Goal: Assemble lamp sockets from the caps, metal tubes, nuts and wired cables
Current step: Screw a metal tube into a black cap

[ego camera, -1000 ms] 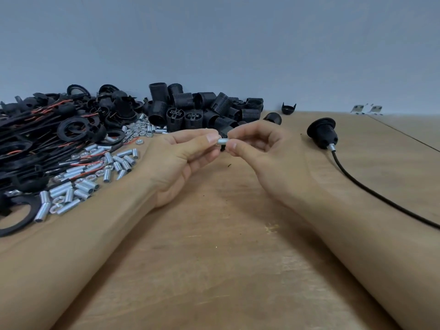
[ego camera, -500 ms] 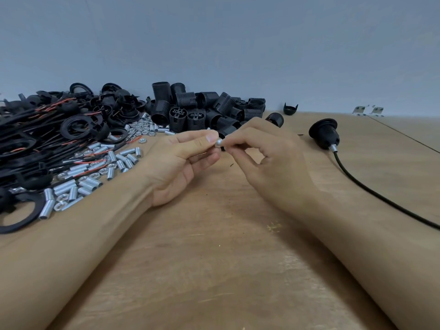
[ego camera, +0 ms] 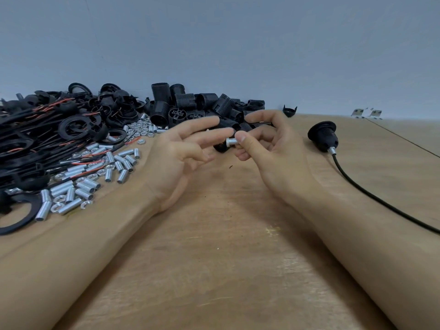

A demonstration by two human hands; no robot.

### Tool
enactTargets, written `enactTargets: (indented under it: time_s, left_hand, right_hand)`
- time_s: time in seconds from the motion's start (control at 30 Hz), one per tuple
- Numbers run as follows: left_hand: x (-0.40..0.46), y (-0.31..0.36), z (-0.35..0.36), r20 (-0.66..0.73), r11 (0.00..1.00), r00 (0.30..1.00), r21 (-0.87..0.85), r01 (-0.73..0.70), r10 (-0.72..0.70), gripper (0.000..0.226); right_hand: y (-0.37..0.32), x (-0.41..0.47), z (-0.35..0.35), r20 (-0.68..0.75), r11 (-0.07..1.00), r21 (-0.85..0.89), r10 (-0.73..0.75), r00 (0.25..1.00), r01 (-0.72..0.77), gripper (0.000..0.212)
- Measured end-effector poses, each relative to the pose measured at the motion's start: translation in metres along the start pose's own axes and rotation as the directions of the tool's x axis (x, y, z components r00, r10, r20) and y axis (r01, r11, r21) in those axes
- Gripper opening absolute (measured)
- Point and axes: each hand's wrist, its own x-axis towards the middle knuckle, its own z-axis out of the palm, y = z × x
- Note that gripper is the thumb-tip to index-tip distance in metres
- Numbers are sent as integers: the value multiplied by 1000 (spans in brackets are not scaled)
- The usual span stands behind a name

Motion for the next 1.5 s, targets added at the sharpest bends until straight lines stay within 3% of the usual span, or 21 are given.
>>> enactTargets:
  time_s: [0.1,0.2,0.33,0.47,0.53,0.6,0.7,0.8,0.93,1.1,1.3,1.37,1.4,1.5]
  left_hand:
    - [1,3,-3,-78,997,994,-23,-76,74,53]
    - [0,2,-1,-25,998,999,54,-25,27,68]
    - [-1,6,-1,-44,996,995,-5,-87,87,62]
    - [-3,3,3,15,996,1000,84,-25,24,76]
    - [-4,4,3,36,995,996,58,-84,82,71]
    - [-2,8,-1,-54,991,990,-7,-130,130,60]
    - [2,5,-4,-137,987,982,112,-115,130,53]
    - [-3,-4,4,-25,966,994,240,-99,108,51]
    - [-7,-7,11,61,907,984,381,-180,170,34]
    - [-5,-8,7,27,883,980,429,-189,197,21]
    - [2,-7,-4,-50,885,984,447,-129,168,22]
    - [5,-6,-10,-66,794,970,588,-152,234,13]
    - [6,-5,-16,-69,688,956,709,-153,284,10]
    - [12,3,-39,-82,152,930,988,28,359,15]
  right_hand:
    - [1,1,0,-4,1000,-2,-5,1000,5,25]
    - [1,1,-1,-2,1000,-7,-6,1000,6,25]
    - [1,2,-2,-9,1000,-2,-3,1000,3,23]
    - [0,1,0,18,1000,-8,-23,1000,23,21]
    - [-1,1,0,12,1000,-18,-24,1000,24,20]
    - [-1,1,-1,2,1000,-16,-19,1000,19,19]
    - [-1,1,-1,-2,1000,0,-14,1000,14,18]
    - [-1,0,0,23,1000,4,-14,1000,14,17]
    - [2,-2,2,62,1000,-6,-13,998,14,15]
    - [6,-2,7,115,999,14,43,992,-45,6]
    - [6,-2,6,125,995,43,80,989,-86,8]
    - [6,-2,6,108,995,15,97,989,-99,7]
    - [6,-2,6,101,994,0,106,989,-106,6]
    - [7,-1,5,77,991,-35,132,988,-130,5]
